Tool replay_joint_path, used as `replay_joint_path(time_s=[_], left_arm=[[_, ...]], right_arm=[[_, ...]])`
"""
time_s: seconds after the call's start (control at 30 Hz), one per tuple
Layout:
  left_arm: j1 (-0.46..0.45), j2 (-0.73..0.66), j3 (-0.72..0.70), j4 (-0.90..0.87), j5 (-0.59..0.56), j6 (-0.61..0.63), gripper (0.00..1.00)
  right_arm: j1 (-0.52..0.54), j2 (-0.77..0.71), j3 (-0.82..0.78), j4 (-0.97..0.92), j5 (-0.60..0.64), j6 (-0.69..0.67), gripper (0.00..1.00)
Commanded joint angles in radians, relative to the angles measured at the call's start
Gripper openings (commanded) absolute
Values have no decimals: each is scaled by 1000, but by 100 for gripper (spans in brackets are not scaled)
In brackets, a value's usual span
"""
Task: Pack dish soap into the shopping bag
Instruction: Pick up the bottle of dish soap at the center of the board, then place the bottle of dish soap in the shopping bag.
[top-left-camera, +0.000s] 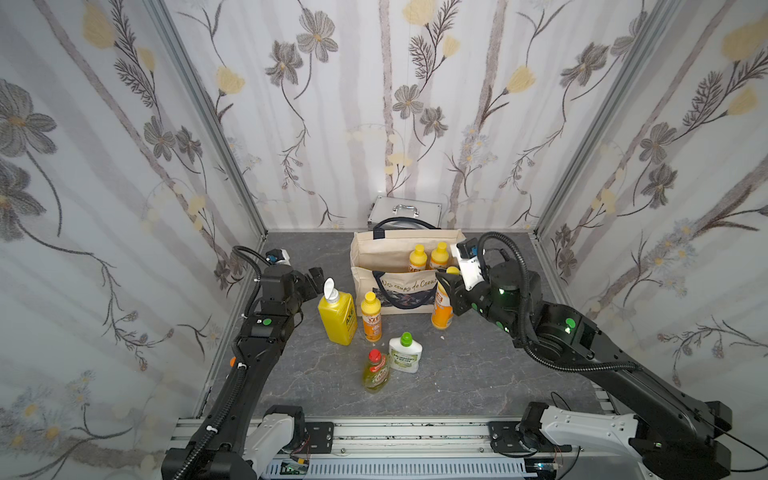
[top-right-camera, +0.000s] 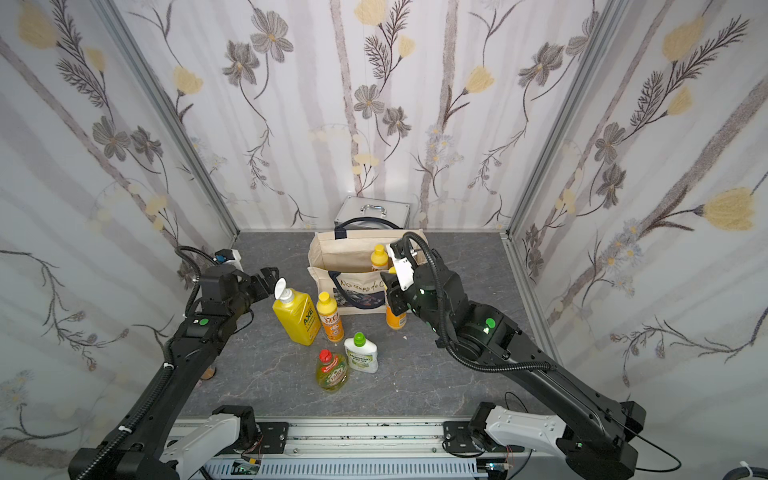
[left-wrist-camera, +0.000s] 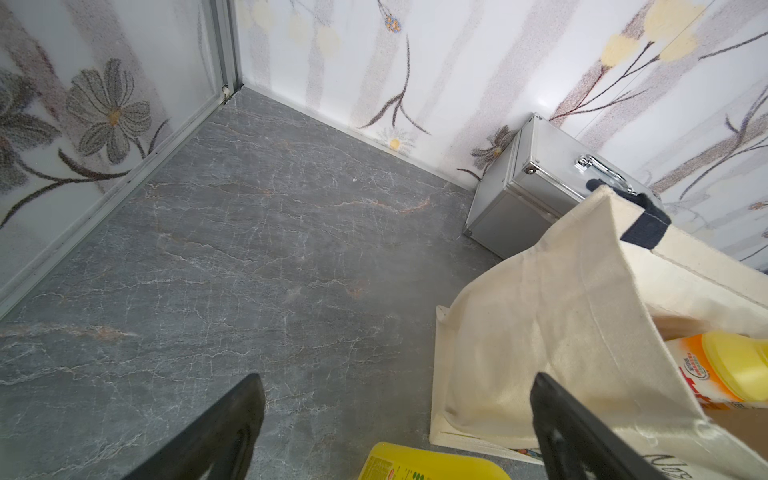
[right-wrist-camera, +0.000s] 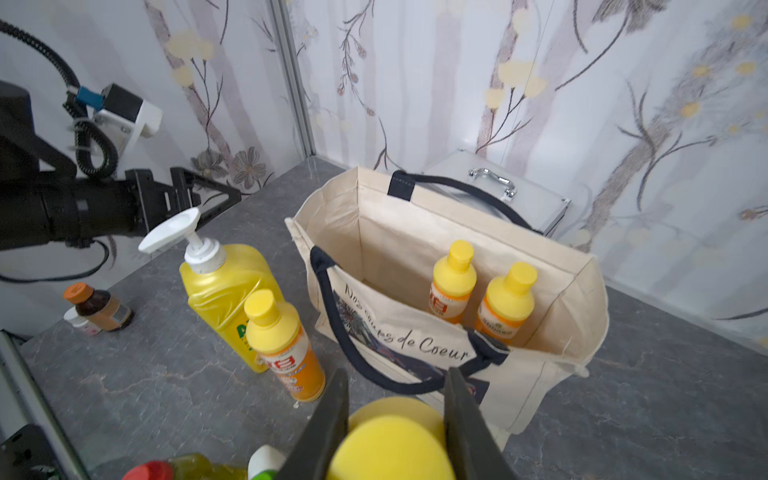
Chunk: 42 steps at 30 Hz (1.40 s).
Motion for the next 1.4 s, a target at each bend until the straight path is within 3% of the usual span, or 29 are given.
replay_joint_path(time_s=[0.0,0.13,0.43,0.63,1.13,1.37], left_arm=[[0,2,6,5,0,-5,100],[-2,-9,5,0,-6,-3,100],[-9,-17,7,-5,-3,-4,100],[-21,-17,0,-9,19,-16,100],[-24,6,0,-7,5,-7,100],[-24,9,-2,-3,-10,-2,100]], right_arm=[[-19,98,203,5,20,-103,0],[-65,233,429,11,21,-136,0],[-149,484,714,105,-100,-139,0],[-171,576,732,219,-179,-111,0],[-241,771,777,269,-334,-39,0],[-247,833,772,239,-342,-34,0]])
